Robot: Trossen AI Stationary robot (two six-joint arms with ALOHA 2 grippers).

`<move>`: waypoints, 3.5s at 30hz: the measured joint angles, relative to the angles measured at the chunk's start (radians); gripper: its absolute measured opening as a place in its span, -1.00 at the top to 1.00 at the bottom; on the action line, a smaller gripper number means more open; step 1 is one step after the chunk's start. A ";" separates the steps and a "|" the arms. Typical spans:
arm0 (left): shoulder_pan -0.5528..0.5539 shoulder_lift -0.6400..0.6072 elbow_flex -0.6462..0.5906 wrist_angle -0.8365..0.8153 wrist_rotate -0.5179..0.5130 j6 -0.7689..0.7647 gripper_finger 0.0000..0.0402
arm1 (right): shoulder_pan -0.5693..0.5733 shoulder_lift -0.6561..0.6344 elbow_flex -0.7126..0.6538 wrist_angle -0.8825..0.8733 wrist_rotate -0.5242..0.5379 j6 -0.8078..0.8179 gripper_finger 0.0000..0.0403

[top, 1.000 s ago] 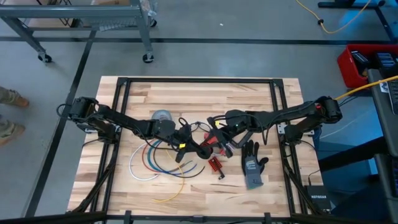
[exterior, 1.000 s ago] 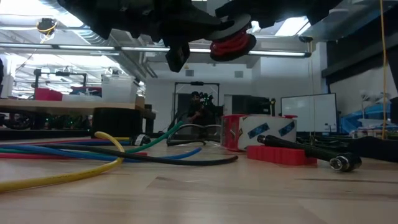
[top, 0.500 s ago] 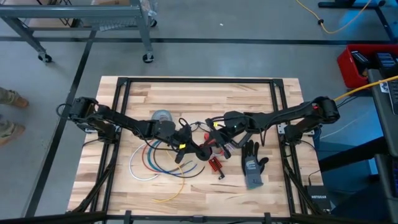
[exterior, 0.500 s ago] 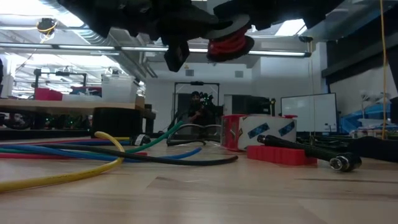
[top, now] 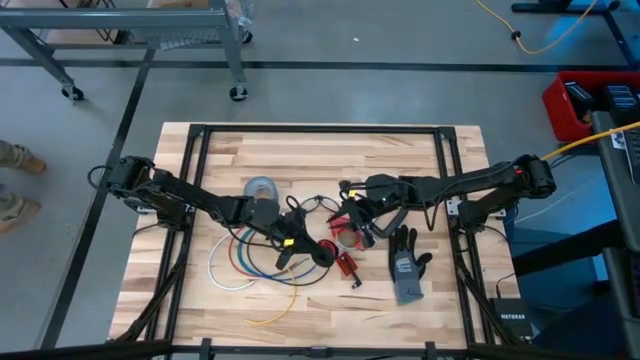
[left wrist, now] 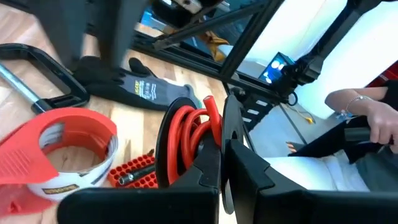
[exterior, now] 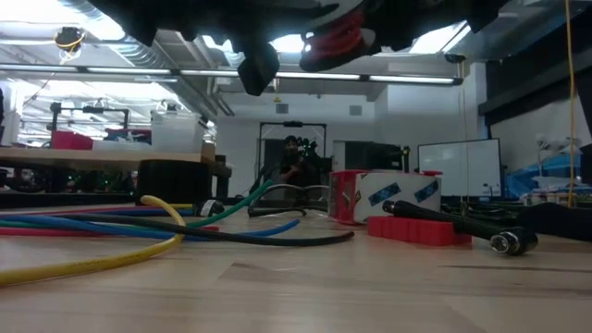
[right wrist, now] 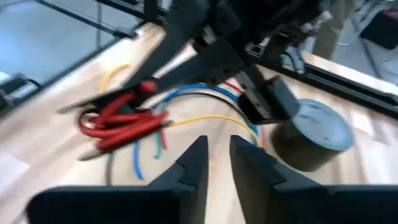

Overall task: Coil cords
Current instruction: Uncoil the red wire from the spool

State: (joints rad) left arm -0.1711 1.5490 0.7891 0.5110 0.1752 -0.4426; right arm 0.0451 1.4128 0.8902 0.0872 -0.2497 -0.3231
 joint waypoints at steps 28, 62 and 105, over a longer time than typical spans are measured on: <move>0.030 0.002 -0.002 0.001 0.025 -0.002 0.98 | 0.015 0.047 0.002 0.133 -0.145 0.050 0.22; 0.029 0.002 -0.003 0.052 0.035 0.010 0.98 | 0.014 0.129 0.026 0.216 -0.217 0.085 0.22; 0.028 0.000 0.000 0.001 0.031 0.005 0.98 | 0.015 0.129 0.033 0.253 -0.302 0.086 0.61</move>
State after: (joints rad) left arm -0.1429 1.5494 0.7887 0.5120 0.2065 -0.4374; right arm 0.0597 1.5421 0.9234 0.3405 -0.5512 -0.2371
